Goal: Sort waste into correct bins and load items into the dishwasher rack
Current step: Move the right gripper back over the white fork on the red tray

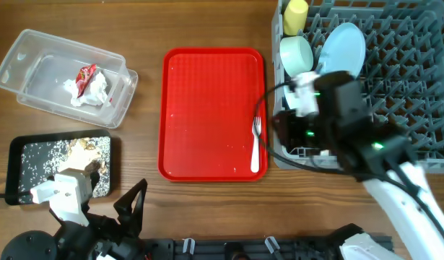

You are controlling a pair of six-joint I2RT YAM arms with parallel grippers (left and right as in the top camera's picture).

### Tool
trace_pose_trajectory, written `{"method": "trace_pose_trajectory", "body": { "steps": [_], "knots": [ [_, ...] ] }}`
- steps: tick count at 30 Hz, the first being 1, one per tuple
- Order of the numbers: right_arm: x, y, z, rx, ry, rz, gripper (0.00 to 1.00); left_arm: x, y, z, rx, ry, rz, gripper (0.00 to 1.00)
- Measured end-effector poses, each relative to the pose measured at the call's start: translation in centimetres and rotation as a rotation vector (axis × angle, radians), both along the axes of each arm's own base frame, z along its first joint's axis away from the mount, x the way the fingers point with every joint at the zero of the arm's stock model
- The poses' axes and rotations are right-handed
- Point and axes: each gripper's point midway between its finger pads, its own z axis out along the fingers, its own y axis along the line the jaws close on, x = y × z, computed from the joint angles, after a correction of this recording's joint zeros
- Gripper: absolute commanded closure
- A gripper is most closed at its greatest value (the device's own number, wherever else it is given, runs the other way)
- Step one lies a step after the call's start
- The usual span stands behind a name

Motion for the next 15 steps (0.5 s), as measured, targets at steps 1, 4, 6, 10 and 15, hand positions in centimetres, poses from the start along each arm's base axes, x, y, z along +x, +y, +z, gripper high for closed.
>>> {"method": "trace_pose_trajectory", "body": {
  "steps": [1, 4, 6, 10, 15],
  "knots": [
    [0.1, 1.6, -1.5, -0.012, 0.04, 0.026, 0.56, 0.0, 0.0, 0.0, -0.001, -0.001, 0.0, 0.0],
    [0.6, 3.9, -3.9, -0.023, 0.086, 0.04, 0.56, 0.0, 0.0, 0.1, -0.002, -0.003, 0.0, 0.0],
    [0.5, 5.0, -6.5, -0.059, 0.148, 0.038, 0.56, 0.0, 0.0, 0.1, -0.002, -0.004, 0.0, 0.0],
    [0.9, 5.5, -11.6, -0.147, 0.264, -0.01, 0.57, 0.0, 0.0, 0.1, -0.002, -0.004, 0.0, 0.0],
    [1.8, 5.6, -16.5, -0.213, 0.35, -0.064, 0.58, 0.0, 0.0, 0.1, -0.002, -0.004, 0.0, 0.0]
  ]
}}
